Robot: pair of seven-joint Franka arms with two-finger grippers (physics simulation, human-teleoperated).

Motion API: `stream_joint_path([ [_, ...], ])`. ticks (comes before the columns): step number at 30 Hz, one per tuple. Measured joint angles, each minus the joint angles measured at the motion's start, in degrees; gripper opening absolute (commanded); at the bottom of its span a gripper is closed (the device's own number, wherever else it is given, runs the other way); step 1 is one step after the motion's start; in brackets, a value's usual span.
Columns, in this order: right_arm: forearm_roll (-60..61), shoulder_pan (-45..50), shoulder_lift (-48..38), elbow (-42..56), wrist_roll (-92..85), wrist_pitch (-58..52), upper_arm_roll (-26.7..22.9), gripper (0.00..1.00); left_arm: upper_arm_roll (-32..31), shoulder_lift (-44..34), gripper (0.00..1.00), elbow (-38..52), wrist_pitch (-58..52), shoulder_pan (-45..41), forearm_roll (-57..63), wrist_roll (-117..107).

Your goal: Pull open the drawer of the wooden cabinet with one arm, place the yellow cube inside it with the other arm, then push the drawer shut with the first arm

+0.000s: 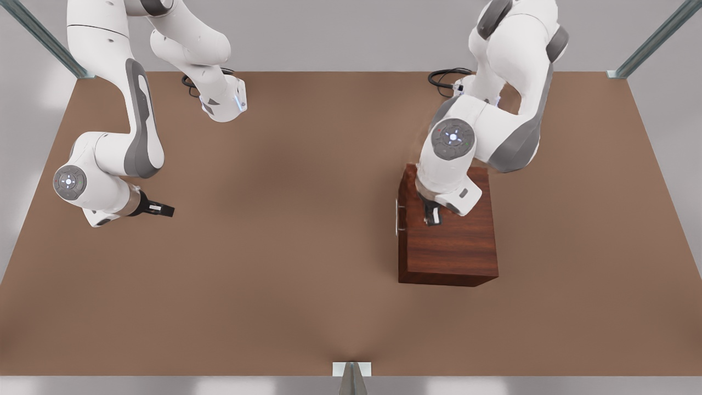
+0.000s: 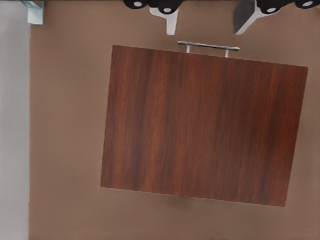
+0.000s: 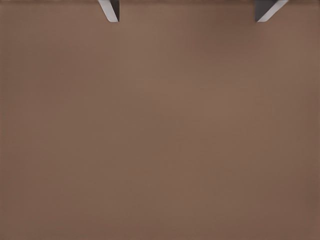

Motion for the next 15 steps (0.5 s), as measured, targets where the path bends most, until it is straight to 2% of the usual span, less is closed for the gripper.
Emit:
stream_joint_path([
  [2, 0.00, 0.00, 0.00, 0.02, -0.06, 0.00, 0.00, 1.00, 1.63, -2.32, 1.00, -0.24, -3.01, 6.66, -1.67, 11.86],
  [5, -0.05, 0.00, 0.29, 0.24, -0.14, 0.01, 0.00, 1.00, 2.46, -3.59, 1.00, -5.56, -1.91, 11.00, -3.32, 29.54],
  [8, -0.09, 0.00, 0.41, 0.57, -0.13, -0.03, 0.12, 1.00, 2.58, -3.93, 1.00, -11.67, 2.61, 12.02, -3.70, 45.13],
  [15, -0.21, 0.29, 0.44, 2.78, -0.09, -2.56, 0.35, 1.00, 2.55, -3.44, 1.00, -14.14, 9.97, 16.87, -6.87, 72.73],
])
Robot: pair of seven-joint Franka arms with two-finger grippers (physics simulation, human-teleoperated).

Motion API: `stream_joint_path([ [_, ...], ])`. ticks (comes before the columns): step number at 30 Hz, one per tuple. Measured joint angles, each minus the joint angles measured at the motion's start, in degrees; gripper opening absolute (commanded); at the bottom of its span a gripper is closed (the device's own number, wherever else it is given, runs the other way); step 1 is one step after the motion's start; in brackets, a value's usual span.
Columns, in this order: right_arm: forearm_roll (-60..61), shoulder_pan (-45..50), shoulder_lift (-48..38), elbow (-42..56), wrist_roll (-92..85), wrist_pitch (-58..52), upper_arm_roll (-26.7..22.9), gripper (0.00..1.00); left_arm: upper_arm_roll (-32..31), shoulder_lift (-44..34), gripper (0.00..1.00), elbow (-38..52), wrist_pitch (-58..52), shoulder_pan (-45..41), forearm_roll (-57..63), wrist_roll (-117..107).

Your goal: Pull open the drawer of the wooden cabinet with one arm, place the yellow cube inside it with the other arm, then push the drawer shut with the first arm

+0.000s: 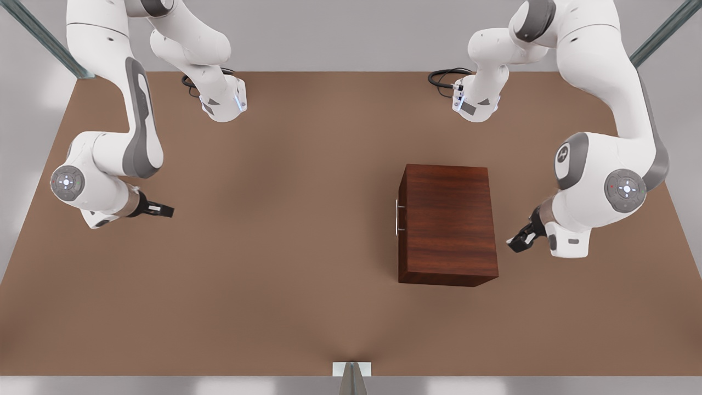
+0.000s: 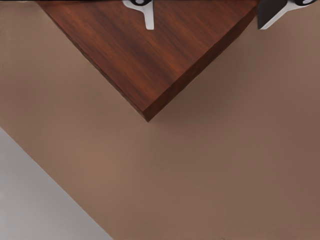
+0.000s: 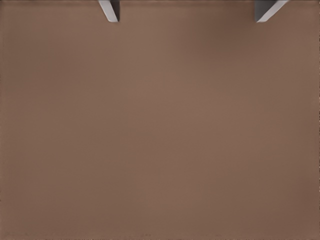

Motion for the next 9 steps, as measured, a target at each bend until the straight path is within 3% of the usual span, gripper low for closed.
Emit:
stream_joint_path([
  [5, 0.05, 0.30, 0.64, 2.49, 0.00, -3.82, 0.00, 1.00, -0.11, 0.04, 1.00, -0.20, 3.27, -0.02, -0.99, 14.02],
  [9, 0.10, 0.21, 3.16, 12.17, -0.12, -14.70, 0.05, 1.00, -0.12, 0.03, 1.00, -0.16, 4.50, 0.00, -1.34, 22.74],
])
